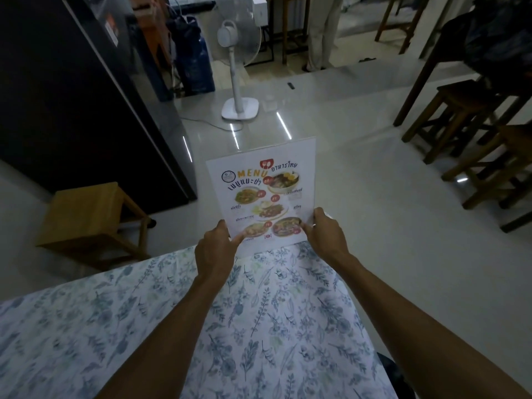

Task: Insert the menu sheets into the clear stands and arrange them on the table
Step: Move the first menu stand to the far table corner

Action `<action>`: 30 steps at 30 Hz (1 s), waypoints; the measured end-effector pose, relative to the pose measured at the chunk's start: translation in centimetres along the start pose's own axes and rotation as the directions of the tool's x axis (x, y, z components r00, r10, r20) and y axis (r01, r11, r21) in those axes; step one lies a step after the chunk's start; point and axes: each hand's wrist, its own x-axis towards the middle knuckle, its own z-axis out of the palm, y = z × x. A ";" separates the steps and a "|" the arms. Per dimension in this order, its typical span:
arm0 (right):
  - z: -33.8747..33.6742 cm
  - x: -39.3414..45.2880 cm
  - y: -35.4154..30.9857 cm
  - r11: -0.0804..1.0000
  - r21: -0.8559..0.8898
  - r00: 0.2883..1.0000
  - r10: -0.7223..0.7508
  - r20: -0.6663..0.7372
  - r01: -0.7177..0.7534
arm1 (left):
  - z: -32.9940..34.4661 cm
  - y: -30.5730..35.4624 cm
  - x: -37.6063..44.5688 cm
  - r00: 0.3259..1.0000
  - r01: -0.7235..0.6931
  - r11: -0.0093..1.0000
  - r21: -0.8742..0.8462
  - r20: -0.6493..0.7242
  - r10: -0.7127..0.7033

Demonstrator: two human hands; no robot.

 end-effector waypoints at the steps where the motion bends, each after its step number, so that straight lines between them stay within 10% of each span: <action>1: 0.0 -0.1 0.0 1.000 0.008 1.000 0.000 0.001 0.000 | 0.1 0.0 -0.1 1.000 0.005 1.000 0.005 0.003 -0.005; 30: 4.3 -21.3 -10.8 0.992 0.108 0.997 -0.075 0.023 0.072 | -11.4 -8.3 -17.5 0.987 0.112 0.982 -0.152 -0.096 -0.127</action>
